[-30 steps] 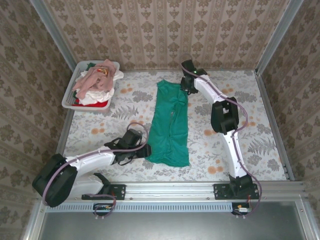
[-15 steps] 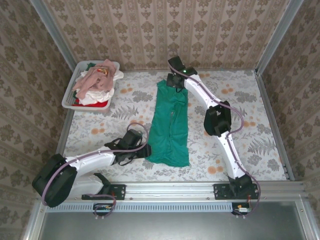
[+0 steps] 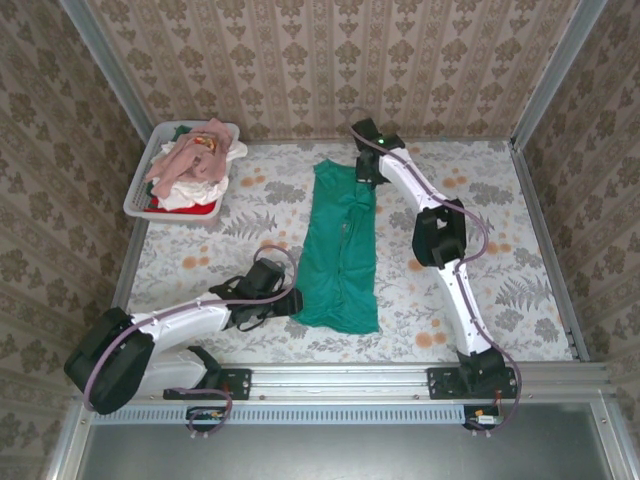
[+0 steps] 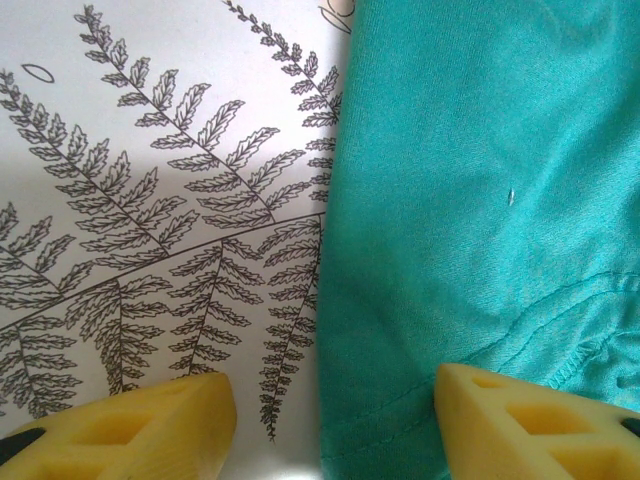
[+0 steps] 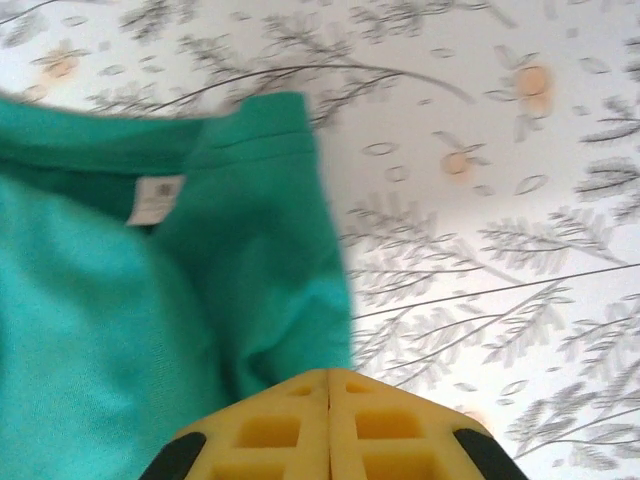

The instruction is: Fold and stack the t-shirts

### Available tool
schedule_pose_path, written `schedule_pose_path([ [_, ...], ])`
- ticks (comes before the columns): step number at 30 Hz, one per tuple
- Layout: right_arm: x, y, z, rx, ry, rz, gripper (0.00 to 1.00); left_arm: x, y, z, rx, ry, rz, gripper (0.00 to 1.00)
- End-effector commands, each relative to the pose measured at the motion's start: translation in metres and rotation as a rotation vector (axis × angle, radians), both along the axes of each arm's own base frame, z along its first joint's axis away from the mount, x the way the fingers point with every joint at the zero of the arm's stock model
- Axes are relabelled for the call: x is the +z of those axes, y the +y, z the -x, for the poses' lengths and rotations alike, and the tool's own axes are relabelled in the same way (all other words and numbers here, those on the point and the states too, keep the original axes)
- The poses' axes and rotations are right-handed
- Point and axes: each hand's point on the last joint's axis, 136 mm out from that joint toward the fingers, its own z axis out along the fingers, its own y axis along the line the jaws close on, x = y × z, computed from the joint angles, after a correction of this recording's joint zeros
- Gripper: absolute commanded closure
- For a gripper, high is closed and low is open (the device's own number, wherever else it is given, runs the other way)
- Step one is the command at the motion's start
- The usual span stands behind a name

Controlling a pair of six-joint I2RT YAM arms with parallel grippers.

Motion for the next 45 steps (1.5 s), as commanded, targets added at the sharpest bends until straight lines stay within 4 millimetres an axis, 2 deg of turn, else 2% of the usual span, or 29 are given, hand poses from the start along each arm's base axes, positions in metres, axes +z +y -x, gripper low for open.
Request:
schedule_pose_path([
  [1,0.02,-0.026,0.007,-0.016,0.01,0.037,0.88,-0.034,0.005,0.05,-0.078,0.202,-0.016,0.4],
  [3,0.026,-0.03,0.006,-0.017,-0.002,0.029,0.8,-0.033,0.005,0.049,-0.076,0.2,-0.015,0.4],
  [5,0.042,-0.025,0.011,-0.011,-0.017,-0.004,0.74,-0.03,0.005,0.049,-0.08,0.198,-0.016,0.41],
  [7,0.058,0.002,0.018,0.055,-0.053,-0.078,0.62,-0.03,0.006,0.048,-0.075,0.195,-0.015,0.4],
  [10,0.073,0.052,0.037,0.166,-0.141,-0.144,0.54,-0.025,0.003,0.046,-0.082,0.182,-0.002,0.4],
  [12,0.068,0.072,0.049,0.195,-0.146,-0.168,0.52,-0.019,0.0,0.043,-0.086,0.163,0.015,0.4],
  [14,0.052,0.084,0.054,0.208,-0.114,-0.161,0.5,-0.011,-0.002,0.039,-0.085,0.133,0.032,0.4],
  [18,0.019,0.075,0.044,0.159,-0.027,-0.083,0.54,-0.003,0.004,0.036,-0.076,0.107,0.028,0.39],
  [22,-0.004,0.076,0.029,0.147,0.001,-0.153,0.6,-0.003,0.011,0.035,-0.055,0.103,0.032,0.38],
  [26,-0.024,0.046,0.02,0.072,0.06,-0.135,0.65,-0.003,0.014,0.035,-0.049,0.105,0.034,0.38],
  [29,-0.028,0.024,0.019,0.028,0.076,-0.11,0.66,-0.004,0.018,0.036,-0.042,0.11,0.031,0.38],
  [33,-0.032,0.016,0.019,0.025,0.091,-0.135,0.64,-0.005,0.019,0.036,-0.04,0.114,0.033,0.37],
  [36,-0.038,0.022,0.018,0.051,0.111,-0.205,0.5,-0.001,0.018,0.035,-0.045,0.109,0.038,0.32],
  [37,-0.039,0.029,0.017,0.073,0.115,-0.251,0.5,0.001,0.017,0.034,-0.053,0.103,0.04,0.3],
  [40,-0.02,0.042,0.016,0.137,0.093,-0.318,0.49,0.014,0.015,0.029,-0.083,0.068,0.032,0.25],
  [42,0.008,0.04,0.021,0.168,0.052,-0.275,0.46,0.029,0.014,0.022,-0.101,0.023,0.022,0.2],
  [45,0.059,0.029,0.044,0.207,-0.059,-0.163,0.41,0.048,0.014,0.009,-0.12,-0.058,-0.001,0.08],
])
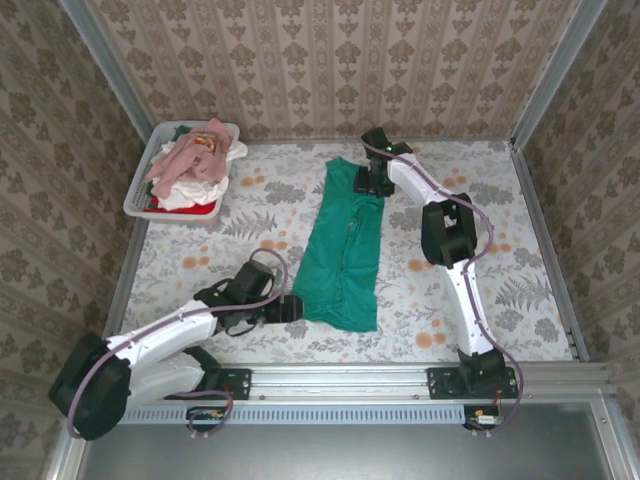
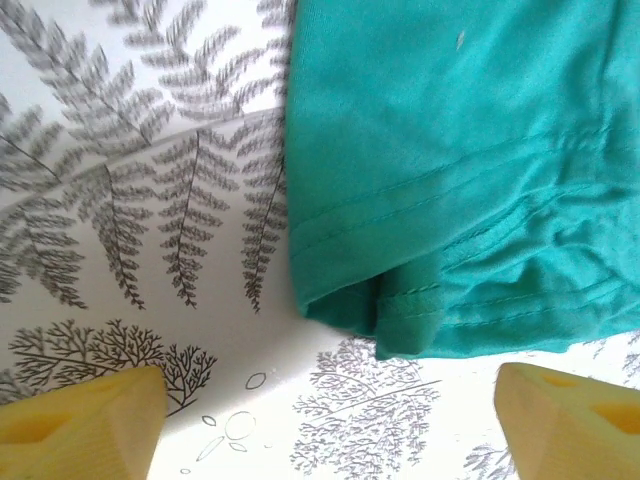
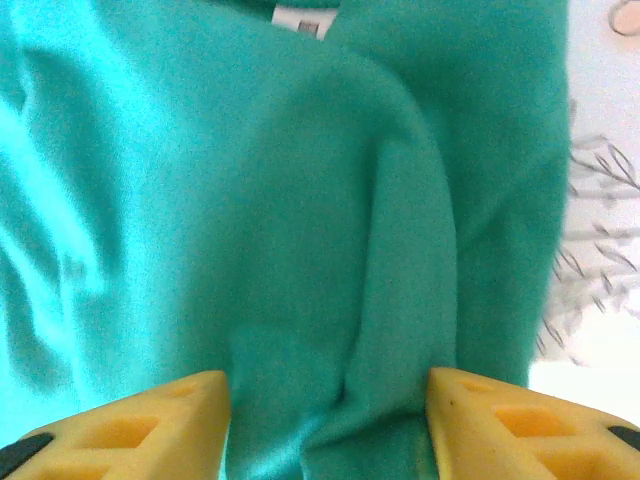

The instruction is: Fold and stack the t-shirts

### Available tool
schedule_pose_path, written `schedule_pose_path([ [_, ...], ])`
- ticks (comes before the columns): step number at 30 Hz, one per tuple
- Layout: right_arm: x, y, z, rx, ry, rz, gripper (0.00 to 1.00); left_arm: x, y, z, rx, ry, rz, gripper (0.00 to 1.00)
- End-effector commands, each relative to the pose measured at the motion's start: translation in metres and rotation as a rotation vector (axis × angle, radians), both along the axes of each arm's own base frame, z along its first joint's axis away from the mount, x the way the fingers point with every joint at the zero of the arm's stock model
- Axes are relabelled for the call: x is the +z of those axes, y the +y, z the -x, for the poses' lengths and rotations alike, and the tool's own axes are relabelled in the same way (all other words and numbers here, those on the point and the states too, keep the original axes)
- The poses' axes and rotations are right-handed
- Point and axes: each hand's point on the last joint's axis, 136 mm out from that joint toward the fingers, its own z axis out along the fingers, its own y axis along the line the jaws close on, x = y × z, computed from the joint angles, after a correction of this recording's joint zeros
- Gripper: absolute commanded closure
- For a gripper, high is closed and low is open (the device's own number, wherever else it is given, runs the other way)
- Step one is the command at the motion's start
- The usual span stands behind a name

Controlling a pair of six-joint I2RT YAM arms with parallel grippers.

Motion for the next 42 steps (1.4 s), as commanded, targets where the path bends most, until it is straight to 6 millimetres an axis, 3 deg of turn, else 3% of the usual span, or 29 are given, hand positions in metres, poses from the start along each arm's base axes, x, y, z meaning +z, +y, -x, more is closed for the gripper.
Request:
schedule_pose_path([
  [1,0.101,-0.001,0.025,0.074,-0.214,0.058,0.37,0.025,0.004,-0.018,-0.024,-0.099,-0.044,0.03],
  [3,0.121,-0.005,0.056,0.094,-0.288,0.064,0.3,0.031,0.0,-0.027,-0.054,-0.129,-0.042,0.0],
  [6,0.124,0.008,0.12,0.193,-0.361,0.025,0.27,0.034,-0.01,-0.036,-0.135,-0.176,-0.067,0.0],
  [9,0.097,0.027,0.192,0.306,-0.405,0.014,0.28,0.03,-0.011,-0.04,-0.191,-0.206,-0.103,0.0],
  [11,0.076,0.03,0.236,0.302,-0.388,-0.028,0.27,0.026,-0.012,-0.037,-0.204,-0.193,-0.102,0.0],
  [14,0.046,0.032,0.283,0.246,-0.298,-0.112,0.29,0.014,-0.013,-0.03,-0.197,-0.144,-0.072,0.06],
  [17,0.028,0.037,0.317,0.216,-0.261,-0.139,0.3,-0.002,-0.015,-0.023,-0.183,-0.104,-0.045,0.08],
  [20,0.01,0.038,0.336,0.211,-0.228,-0.124,0.31,-0.011,-0.021,-0.021,-0.19,-0.062,-0.028,0.13],
  [23,-0.005,0.048,0.343,0.218,-0.189,-0.159,0.33,-0.017,-0.03,-0.02,-0.199,-0.035,-0.005,0.28],
  [26,-0.02,0.054,0.35,0.229,-0.147,-0.12,0.35,-0.026,-0.029,-0.017,-0.193,-0.015,-0.024,0.33],
  [27,-0.024,0.055,0.352,0.227,-0.128,-0.107,0.37,-0.029,-0.029,-0.016,-0.194,-0.01,-0.025,0.38],
  [29,-0.032,0.055,0.358,0.222,-0.099,-0.064,0.4,-0.033,-0.031,-0.012,-0.2,0.009,-0.022,0.57],
  [32,-0.047,0.047,0.367,0.207,-0.067,0.018,0.45,-0.038,-0.033,-0.001,-0.211,0.033,-0.032,0.65],
  [36,-0.048,0.036,0.374,0.172,-0.056,0.066,0.62,-0.039,-0.038,0.02,-0.229,0.045,-0.039,0.71],
  [42,-0.024,0.025,0.381,0.117,-0.096,0.024,0.78,-0.028,-0.044,0.044,-0.197,0.032,-0.01,0.78],
])
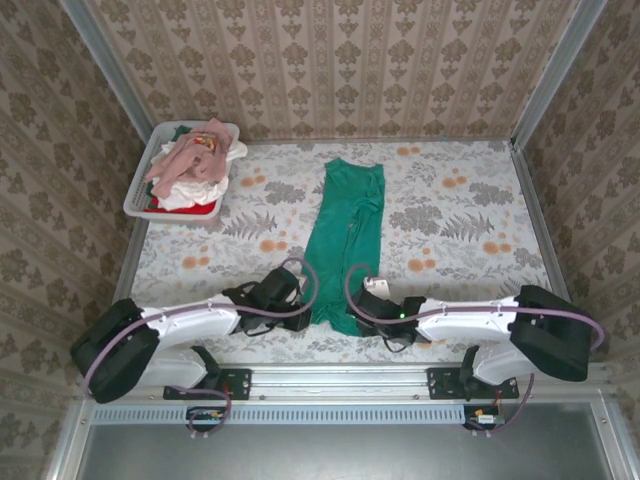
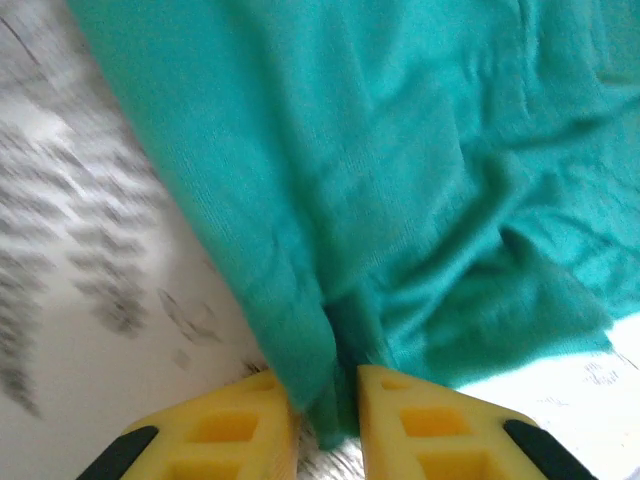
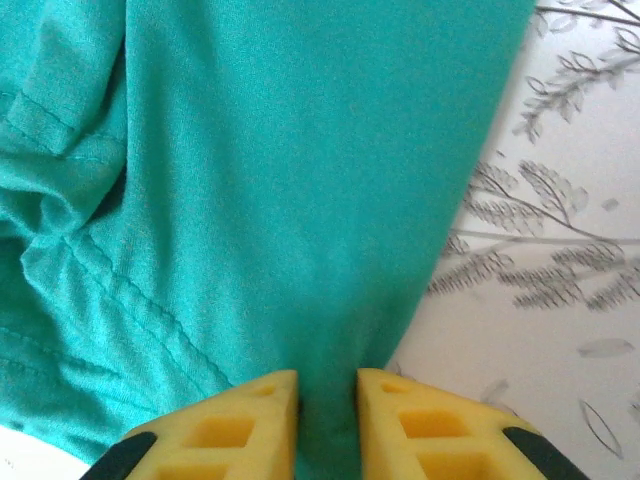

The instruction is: Fold and stack the t-shirts

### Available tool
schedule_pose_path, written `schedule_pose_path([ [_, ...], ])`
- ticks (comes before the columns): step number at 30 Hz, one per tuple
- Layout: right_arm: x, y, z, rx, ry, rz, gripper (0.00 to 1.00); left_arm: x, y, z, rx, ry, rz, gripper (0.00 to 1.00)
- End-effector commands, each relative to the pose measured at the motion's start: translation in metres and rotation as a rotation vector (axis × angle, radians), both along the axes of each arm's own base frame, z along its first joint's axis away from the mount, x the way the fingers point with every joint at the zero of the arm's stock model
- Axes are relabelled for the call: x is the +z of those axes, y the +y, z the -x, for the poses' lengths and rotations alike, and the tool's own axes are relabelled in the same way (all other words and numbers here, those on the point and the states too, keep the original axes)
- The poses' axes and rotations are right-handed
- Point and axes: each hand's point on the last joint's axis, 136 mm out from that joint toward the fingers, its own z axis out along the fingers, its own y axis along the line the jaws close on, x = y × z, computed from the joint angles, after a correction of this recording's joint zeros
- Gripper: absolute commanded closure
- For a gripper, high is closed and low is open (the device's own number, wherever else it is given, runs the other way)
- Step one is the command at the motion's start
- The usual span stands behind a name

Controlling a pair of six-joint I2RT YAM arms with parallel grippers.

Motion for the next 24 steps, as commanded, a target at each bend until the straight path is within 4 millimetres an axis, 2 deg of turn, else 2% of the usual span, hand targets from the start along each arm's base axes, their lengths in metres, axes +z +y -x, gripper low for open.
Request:
schedule_pose_path([
  [1,0.006,-0.025,0.01,-0.068,0.005,0.039,0.82,0.003,0.0,0.021,0.046,0.064,0.03,0.79],
  [6,0.021,-0.033,0.014,-0.084,-0.027,-0.006,0.89,0.016,0.006,0.026,0.08,0.037,0.049,0.8],
  [7,0.024,-0.041,0.014,-0.092,-0.04,0.015,0.92,0.018,0.007,0.027,0.084,0.038,0.056,0.81],
  [9,0.033,-0.057,0.014,-0.096,-0.072,0.055,0.88,0.021,0.009,0.03,0.082,0.037,0.057,0.78],
  [10,0.039,-0.056,0.014,-0.074,-0.089,0.038,0.87,0.024,0.016,0.027,0.098,0.017,0.032,0.68],
  [11,0.043,-0.055,0.014,-0.066,-0.099,0.007,0.87,0.028,0.026,0.021,0.129,-0.016,-0.007,0.45],
  [12,0.044,-0.051,0.016,-0.052,-0.1,-0.028,0.84,0.032,0.033,0.014,0.153,-0.044,-0.03,0.3],
  [13,0.048,-0.042,0.015,-0.037,-0.11,-0.092,0.83,0.036,0.037,0.007,0.164,-0.069,-0.039,0.21],
  [14,0.046,-0.039,0.017,-0.036,-0.104,-0.117,0.78,0.037,0.039,0.0,0.176,-0.073,-0.037,0.12],
  [16,0.039,-0.039,0.018,-0.043,-0.087,-0.114,0.58,0.034,0.039,-0.01,0.175,-0.049,-0.022,0.08],
  [20,0.021,-0.049,0.024,-0.098,-0.039,-0.073,0.55,0.023,0.027,-0.022,0.147,-0.021,0.003,0.15],
  [24,0.0,-0.044,0.031,-0.11,0.023,-0.067,0.52,0.007,0.012,-0.019,0.095,0.035,0.001,0.29],
])
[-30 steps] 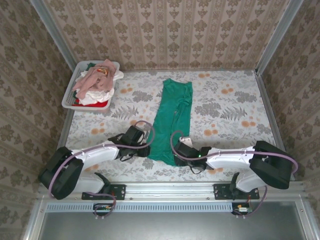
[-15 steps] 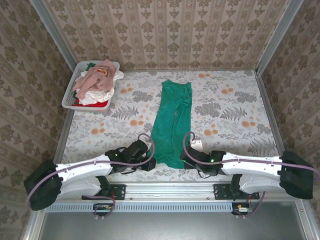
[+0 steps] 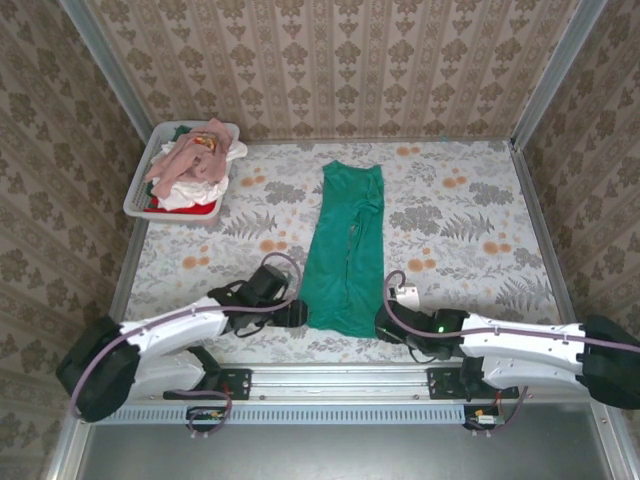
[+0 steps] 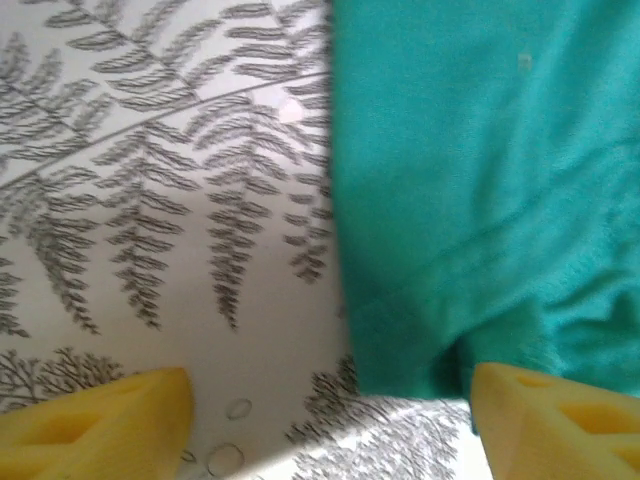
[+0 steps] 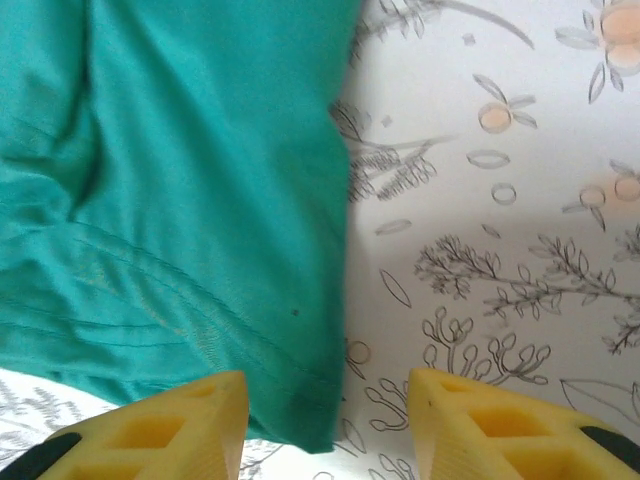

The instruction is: Fold and stack the t-shirts

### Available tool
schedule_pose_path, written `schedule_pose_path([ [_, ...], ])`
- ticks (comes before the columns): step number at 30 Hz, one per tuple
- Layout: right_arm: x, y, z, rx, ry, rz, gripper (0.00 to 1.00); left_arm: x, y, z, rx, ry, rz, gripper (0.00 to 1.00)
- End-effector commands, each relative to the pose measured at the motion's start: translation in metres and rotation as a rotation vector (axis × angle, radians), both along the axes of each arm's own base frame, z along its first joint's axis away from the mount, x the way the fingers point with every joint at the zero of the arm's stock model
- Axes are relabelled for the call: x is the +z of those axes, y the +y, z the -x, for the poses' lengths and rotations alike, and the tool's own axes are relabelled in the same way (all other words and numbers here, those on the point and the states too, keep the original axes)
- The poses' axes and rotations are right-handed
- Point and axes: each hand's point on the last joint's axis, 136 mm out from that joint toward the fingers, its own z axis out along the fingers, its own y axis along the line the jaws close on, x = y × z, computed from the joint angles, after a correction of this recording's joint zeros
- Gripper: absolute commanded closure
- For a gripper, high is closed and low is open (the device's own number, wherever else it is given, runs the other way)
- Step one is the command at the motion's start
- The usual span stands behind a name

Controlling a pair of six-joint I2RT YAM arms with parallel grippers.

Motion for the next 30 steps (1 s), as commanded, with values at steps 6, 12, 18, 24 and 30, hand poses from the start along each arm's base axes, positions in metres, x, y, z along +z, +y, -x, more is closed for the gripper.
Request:
schedule_pose_path([
  [6,-0.029,0.021,0.011,0.012,0.089,0.018,0.55,-0.015,-0.034,0.021,-0.106,0.065,0.087,0.56],
  [12,-0.024,0.026,0.009,0.011,0.074,0.053,0.79,-0.003,-0.043,0.031,-0.131,0.036,0.111,0.8],
  [18,-0.007,0.032,0.007,0.02,0.037,0.014,0.87,0.015,-0.049,0.038,-0.137,0.007,0.165,0.88],
  [24,0.006,0.034,0.006,0.021,0.009,-0.01,0.9,0.022,-0.035,0.038,-0.108,-0.022,0.142,1.0],
  [30,0.01,0.032,0.004,0.014,-0.008,0.002,0.91,0.022,-0.009,0.029,-0.012,-0.055,0.065,0.43],
])
